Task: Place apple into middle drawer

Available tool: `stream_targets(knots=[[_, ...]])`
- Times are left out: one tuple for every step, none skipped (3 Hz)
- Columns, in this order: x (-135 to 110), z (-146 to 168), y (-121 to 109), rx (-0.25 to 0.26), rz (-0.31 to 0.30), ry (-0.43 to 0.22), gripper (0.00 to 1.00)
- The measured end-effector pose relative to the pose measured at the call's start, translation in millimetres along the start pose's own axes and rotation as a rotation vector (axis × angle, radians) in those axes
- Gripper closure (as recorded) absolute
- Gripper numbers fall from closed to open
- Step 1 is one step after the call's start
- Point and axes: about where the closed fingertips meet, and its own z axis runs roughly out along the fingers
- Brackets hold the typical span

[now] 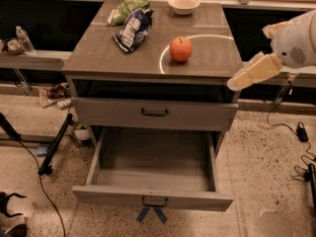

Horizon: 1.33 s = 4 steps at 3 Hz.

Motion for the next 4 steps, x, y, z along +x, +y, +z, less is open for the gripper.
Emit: stream_targets(knots=[[-33, 16, -47, 0.147, 0.022, -0.151, 0.0], [-33, 16, -47, 0.147, 0.022, -0.151, 0.0], [-35, 44, -50, 0.134, 0.034, -0.178, 0.0], [-34, 72, -57, 0.134, 0.054, -0.194, 0.0]])
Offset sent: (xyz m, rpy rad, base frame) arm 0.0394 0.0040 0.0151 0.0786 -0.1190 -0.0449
